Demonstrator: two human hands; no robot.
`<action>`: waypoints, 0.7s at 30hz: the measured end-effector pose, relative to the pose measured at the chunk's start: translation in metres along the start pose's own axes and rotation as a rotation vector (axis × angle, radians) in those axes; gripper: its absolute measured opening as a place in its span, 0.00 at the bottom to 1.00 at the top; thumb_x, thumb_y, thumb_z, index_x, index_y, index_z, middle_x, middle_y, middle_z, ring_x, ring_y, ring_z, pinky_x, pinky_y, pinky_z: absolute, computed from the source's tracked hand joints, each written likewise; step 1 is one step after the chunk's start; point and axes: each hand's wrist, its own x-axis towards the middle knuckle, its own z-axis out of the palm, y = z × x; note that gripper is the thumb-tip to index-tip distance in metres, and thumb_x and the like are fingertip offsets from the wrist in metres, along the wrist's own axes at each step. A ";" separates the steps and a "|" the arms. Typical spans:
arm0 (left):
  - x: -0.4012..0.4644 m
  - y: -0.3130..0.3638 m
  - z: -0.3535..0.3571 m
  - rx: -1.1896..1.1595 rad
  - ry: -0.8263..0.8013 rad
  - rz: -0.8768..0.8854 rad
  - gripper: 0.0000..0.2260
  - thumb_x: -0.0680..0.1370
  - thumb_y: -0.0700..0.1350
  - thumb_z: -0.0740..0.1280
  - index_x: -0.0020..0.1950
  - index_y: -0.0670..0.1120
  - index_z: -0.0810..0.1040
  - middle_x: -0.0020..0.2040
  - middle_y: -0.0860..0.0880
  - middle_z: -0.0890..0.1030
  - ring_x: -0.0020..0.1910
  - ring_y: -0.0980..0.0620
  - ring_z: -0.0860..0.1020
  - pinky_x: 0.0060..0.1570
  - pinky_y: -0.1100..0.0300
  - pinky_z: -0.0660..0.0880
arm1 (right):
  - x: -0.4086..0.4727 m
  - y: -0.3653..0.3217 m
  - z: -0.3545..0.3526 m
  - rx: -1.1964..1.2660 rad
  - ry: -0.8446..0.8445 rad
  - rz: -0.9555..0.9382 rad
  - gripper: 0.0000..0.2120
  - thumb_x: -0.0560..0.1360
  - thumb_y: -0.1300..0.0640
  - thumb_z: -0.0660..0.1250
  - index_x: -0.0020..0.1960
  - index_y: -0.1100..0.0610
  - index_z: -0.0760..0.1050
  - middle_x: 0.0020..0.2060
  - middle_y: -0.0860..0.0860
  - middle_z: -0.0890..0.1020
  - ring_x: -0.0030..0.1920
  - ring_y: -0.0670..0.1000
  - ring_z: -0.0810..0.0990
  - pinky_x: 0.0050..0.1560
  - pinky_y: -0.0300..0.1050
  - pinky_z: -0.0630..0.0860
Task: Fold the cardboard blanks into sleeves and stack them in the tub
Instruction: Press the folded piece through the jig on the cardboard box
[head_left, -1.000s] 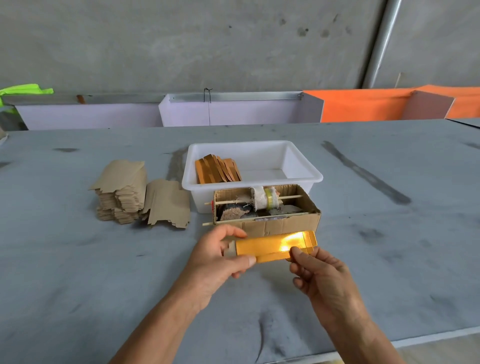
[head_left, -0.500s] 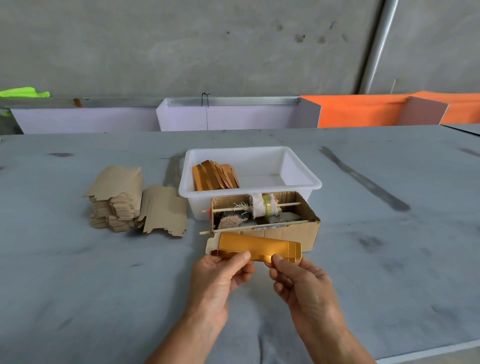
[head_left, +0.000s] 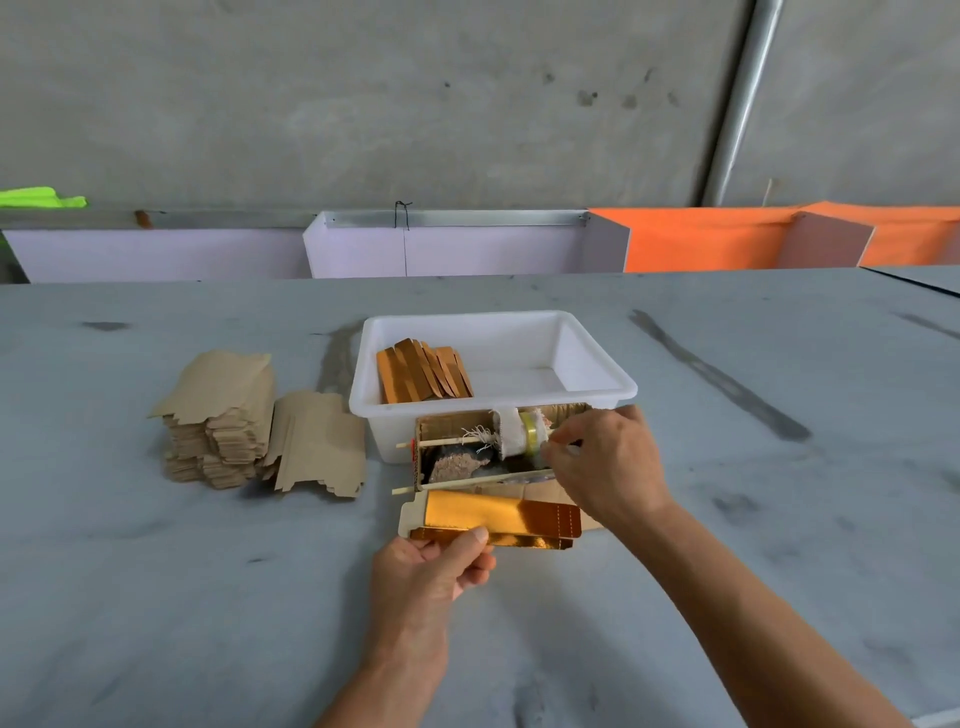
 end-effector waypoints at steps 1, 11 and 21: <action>0.000 0.000 0.000 -0.001 -0.004 0.004 0.02 0.68 0.30 0.71 0.39 0.35 0.80 0.30 0.40 0.81 0.27 0.49 0.79 0.28 0.61 0.77 | 0.005 0.000 0.001 -0.039 -0.049 0.003 0.11 0.76 0.53 0.63 0.51 0.55 0.82 0.49 0.51 0.81 0.59 0.51 0.67 0.51 0.40 0.68; 0.003 0.001 -0.001 0.013 -0.014 -0.003 0.05 0.68 0.33 0.72 0.43 0.35 0.80 0.33 0.40 0.82 0.29 0.48 0.80 0.30 0.60 0.77 | 0.029 -0.007 0.007 -0.194 -0.311 0.076 0.13 0.73 0.49 0.66 0.36 0.52 0.65 0.41 0.50 0.73 0.51 0.52 0.69 0.48 0.46 0.65; 0.001 0.003 -0.001 0.055 -0.010 -0.014 0.04 0.68 0.33 0.73 0.41 0.36 0.80 0.33 0.40 0.82 0.29 0.48 0.80 0.32 0.57 0.78 | 0.036 -0.001 0.023 -0.130 -0.259 0.152 0.12 0.70 0.52 0.68 0.36 0.52 0.65 0.36 0.49 0.73 0.49 0.52 0.73 0.48 0.48 0.62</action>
